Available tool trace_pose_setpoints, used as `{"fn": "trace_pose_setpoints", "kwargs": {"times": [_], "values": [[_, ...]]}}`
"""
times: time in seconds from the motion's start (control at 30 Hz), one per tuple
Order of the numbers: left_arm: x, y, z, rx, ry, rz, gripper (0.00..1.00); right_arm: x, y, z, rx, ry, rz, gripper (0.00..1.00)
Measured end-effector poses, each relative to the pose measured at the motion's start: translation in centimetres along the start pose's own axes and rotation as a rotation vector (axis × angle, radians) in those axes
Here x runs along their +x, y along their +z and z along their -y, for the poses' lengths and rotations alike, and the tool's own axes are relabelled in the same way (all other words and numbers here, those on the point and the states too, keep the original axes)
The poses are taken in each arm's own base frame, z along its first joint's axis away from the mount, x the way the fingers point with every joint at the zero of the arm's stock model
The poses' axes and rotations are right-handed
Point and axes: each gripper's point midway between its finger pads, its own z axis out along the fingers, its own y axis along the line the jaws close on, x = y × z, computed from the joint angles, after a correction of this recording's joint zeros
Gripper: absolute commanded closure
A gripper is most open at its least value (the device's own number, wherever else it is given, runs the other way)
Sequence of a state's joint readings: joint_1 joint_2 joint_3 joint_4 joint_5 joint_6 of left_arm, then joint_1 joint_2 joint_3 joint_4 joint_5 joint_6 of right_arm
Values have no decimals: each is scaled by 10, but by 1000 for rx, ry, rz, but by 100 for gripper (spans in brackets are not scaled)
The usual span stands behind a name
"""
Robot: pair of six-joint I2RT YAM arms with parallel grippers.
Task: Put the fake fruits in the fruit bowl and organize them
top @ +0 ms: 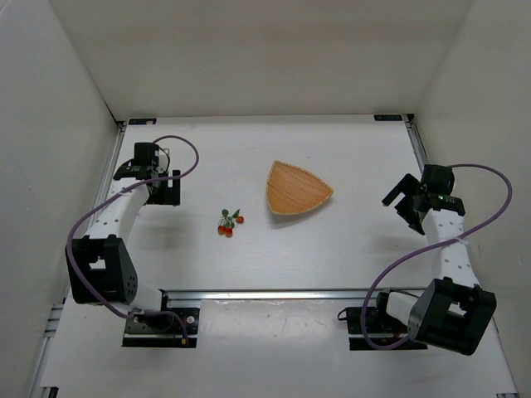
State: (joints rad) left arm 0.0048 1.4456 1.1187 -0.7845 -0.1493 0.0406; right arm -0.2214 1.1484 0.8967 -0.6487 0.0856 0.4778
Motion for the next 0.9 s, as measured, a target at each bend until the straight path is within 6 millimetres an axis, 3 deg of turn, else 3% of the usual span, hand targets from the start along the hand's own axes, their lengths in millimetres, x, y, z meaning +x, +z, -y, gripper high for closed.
{"fn": "trace_pose_setpoints", "kwargs": {"times": [0.27,0.47,0.53,0.63,0.77,0.9], "values": [[-4,-10,30,125,115,41,0,5,-1,-1,-16,-4,-11,0],[26,-20,115,222,478,39,0,7,-1,-5,-35,-6,-22,0],[39,-21,134,241,573,28,0,7,-1,-5,-38,-7,-23,0],[51,-13,147,239,651,-8,3,12,-1,-5,-40,-13,-30,0],[71,3,161,242,725,-89,15,18,-1,-3,-39,-18,-39,0],[85,17,167,226,775,-149,16,17,-3,-3,-42,-19,-32,0]]}}
